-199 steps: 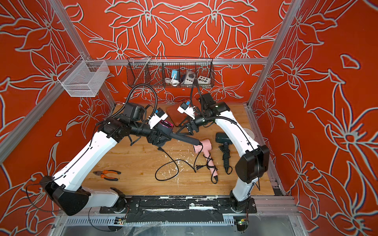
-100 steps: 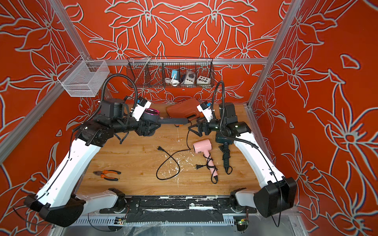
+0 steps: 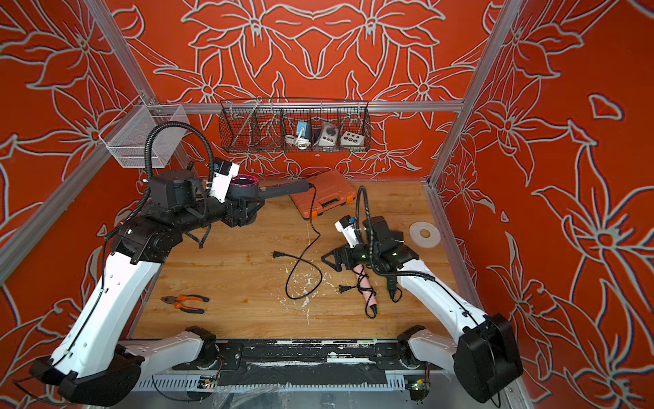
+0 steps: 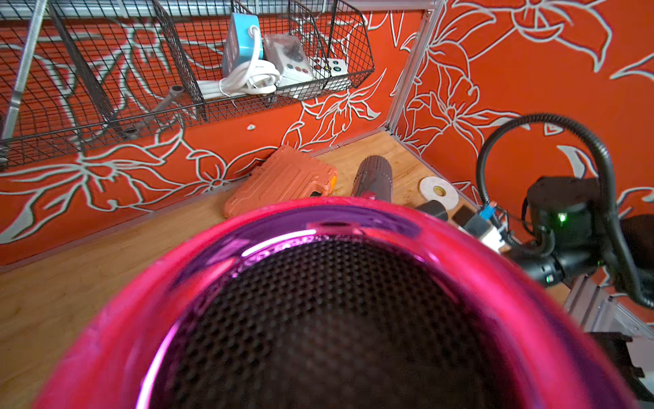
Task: Wrap the cord around the hair dryer
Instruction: Adjust the power cord.
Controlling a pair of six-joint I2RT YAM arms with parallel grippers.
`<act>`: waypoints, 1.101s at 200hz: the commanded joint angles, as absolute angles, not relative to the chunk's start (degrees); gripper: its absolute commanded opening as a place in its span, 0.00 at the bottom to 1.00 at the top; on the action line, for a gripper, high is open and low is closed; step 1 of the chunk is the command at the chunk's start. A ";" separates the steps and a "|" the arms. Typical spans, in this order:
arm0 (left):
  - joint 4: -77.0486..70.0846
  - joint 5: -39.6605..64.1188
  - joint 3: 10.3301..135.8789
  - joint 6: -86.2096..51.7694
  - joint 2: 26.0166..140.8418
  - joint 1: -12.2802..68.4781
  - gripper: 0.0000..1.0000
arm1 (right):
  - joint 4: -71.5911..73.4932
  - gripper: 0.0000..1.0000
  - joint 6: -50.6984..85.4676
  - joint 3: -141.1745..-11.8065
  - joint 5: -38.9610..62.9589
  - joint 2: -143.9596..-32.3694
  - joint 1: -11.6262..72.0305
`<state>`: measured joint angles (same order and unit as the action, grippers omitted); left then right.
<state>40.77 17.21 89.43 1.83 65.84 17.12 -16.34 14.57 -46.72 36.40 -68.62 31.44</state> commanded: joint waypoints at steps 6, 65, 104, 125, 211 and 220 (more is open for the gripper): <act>34.21 16.54 89.12 0.03 64.02 16.70 0.00 | -18.70 0.92 14.06 -47.60 28.47 -73.61 35.50; 32.84 16.15 88.83 -1.23 63.07 16.53 0.00 | -26.27 0.82 15.39 -56.79 21.07 -88.47 38.60; 33.12 15.27 88.98 -1.14 62.51 16.43 0.00 | -31.26 0.73 23.12 -62.23 17.13 -96.20 42.63; 33.42 15.04 89.21 -1.06 62.41 16.44 0.00 | -30.77 0.73 30.71 -61.04 12.83 -95.99 45.54; 32.52 15.17 86.23 -1.14 60.39 16.44 0.00 | -26.89 0.65 54.70 -57.73 1.22 -97.92 49.31; 32.52 15.03 86.00 -1.06 60.23 16.44 0.00 | -26.24 0.65 55.33 -58.43 1.54 -99.59 49.47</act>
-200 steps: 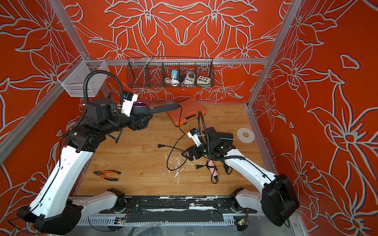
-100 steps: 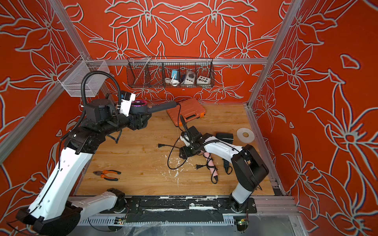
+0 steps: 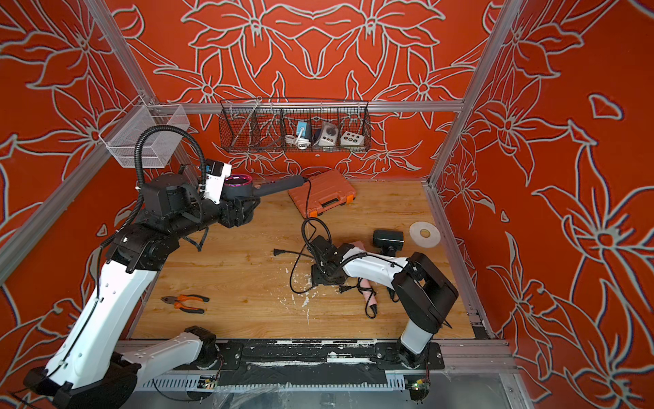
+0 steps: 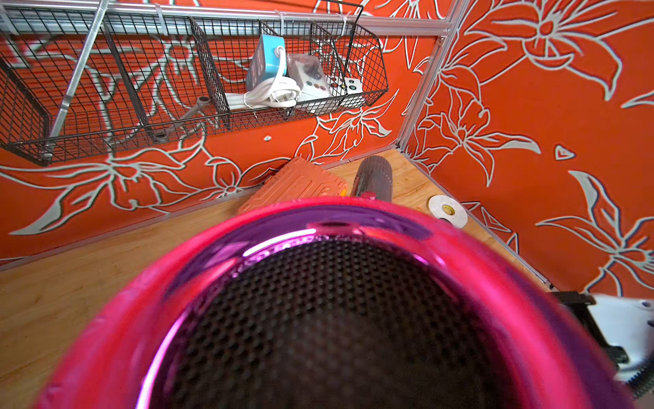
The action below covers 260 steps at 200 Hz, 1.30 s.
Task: Wrap the cord around the hair dryer
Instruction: Adjust the power cord.
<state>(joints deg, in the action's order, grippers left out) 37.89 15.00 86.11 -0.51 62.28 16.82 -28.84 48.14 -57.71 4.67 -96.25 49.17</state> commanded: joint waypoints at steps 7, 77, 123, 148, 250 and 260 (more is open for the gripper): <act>32.52 14.99 85.88 -0.97 60.14 16.44 0.00 | -25.66 0.64 55.60 -59.06 1.89 -100.89 49.48; 32.19 14.53 85.78 -0.53 60.39 16.35 0.00 | -26.25 0.14 56.33 -60.76 3.10 -103.05 50.45; 32.16 12.60 85.93 -0.03 60.67 16.34 0.00 | -30.09 0.00 50.87 -63.76 -0.72 -98.02 50.55; 32.69 8.96 86.33 0.78 60.56 16.26 0.00 | -34.17 0.00 45.55 -68.19 -5.05 -93.29 50.54; 31.56 3.66 86.31 0.00 61.68 14.90 0.00 | -46.53 0.00 20.93 -86.59 -19.82 -82.07 50.58; 31.64 3.24 86.23 0.09 61.81 14.85 0.00 | -46.33 0.00 19.92 -86.67 -19.57 -81.44 50.58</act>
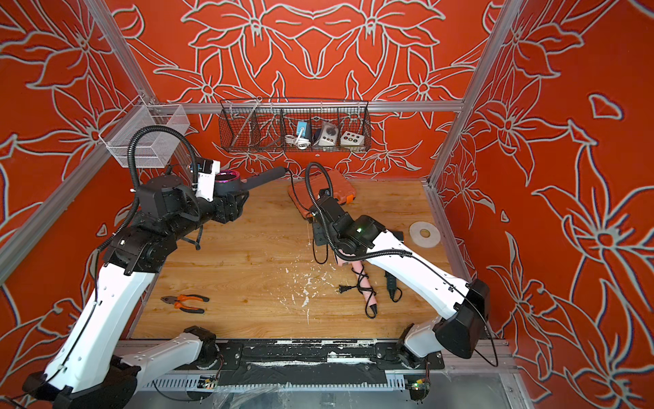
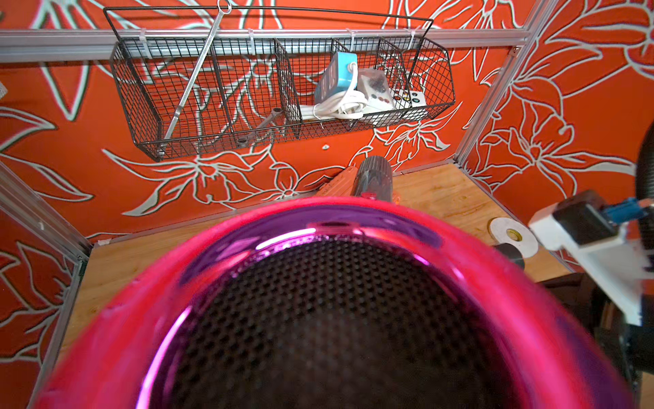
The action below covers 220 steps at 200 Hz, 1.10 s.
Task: Wrap the cord around the hair dryer
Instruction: Adjust the power cord.
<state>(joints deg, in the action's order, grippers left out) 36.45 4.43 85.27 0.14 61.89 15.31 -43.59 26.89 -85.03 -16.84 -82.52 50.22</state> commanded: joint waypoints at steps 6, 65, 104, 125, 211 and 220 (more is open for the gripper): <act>31.77 2.72 86.17 0.16 61.87 14.81 0.00 | -46.23 0.00 19.25 -86.50 -19.10 -81.07 50.58; 32.19 -6.08 87.36 2.08 61.64 14.24 0.00 | -44.45 0.00 28.26 -69.11 -15.74 -71.22 50.54; 31.04 -10.11 87.39 3.20 60.78 14.06 0.00 | -42.23 0.00 29.52 -57.96 -13.63 -67.85 50.57; 30.16 -11.80 87.41 3.81 60.22 13.97 0.00 | -42.44 0.00 26.66 -58.06 -9.25 -71.82 50.52; 30.16 -12.77 87.81 4.86 59.85 13.80 0.00 | -49.17 0.55 24.58 -61.86 -4.78 -82.92 50.55; 30.16 -12.62 87.74 4.66 59.85 13.80 0.00 | -47.91 0.57 23.76 -62.17 -3.56 -82.55 50.54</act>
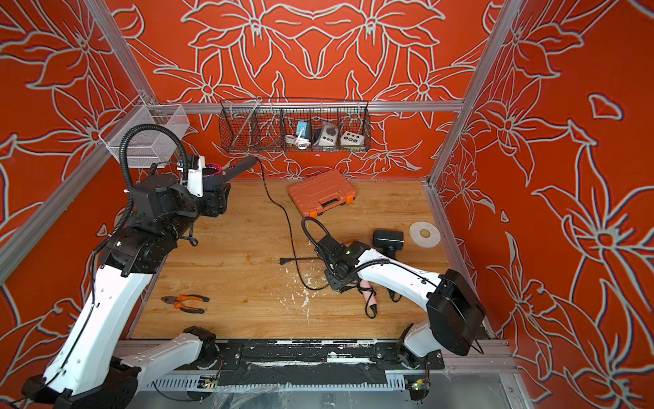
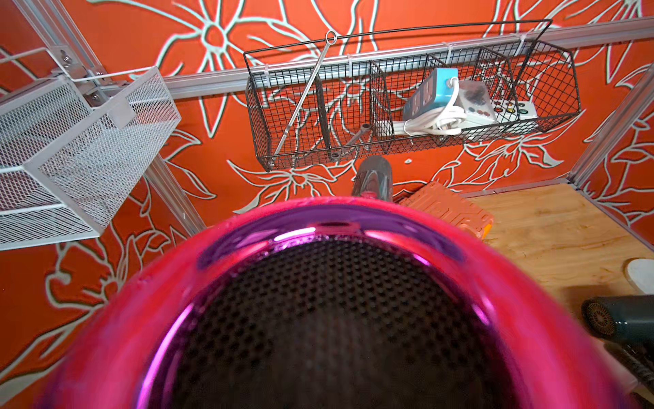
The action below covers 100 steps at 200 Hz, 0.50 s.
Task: Wrap the cord around the hair dryer
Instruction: Adjust the power cord.
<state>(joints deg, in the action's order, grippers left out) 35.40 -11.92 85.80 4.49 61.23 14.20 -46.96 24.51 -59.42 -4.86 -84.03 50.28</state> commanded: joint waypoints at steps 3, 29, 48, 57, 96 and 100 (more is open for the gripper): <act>30.22 -12.45 87.72 4.66 59.85 13.80 0.00 | -47.45 0.58 23.21 -62.26 -2.92 -82.41 50.54; 29.98 -11.05 87.12 4.07 59.60 13.80 0.00 | -40.78 0.62 19.20 -63.12 4.46 -83.43 51.07; 30.07 -9.41 86.36 3.01 59.33 13.80 0.00 | -37.57 0.66 16.46 -66.06 5.84 -86.58 52.32; 30.16 -8.58 85.85 1.93 59.11 13.80 0.00 | -36.56 0.67 14.96 -68.14 5.69 -88.69 52.68; 31.02 -4.23 84.05 -2.17 58.26 13.79 0.00 | -33.58 0.73 8.03 -78.89 4.10 -98.97 52.74; 31.03 -4.14 83.98 -2.20 58.23 13.80 0.00 | -33.34 0.73 6.80 -79.98 5.03 -100.09 52.73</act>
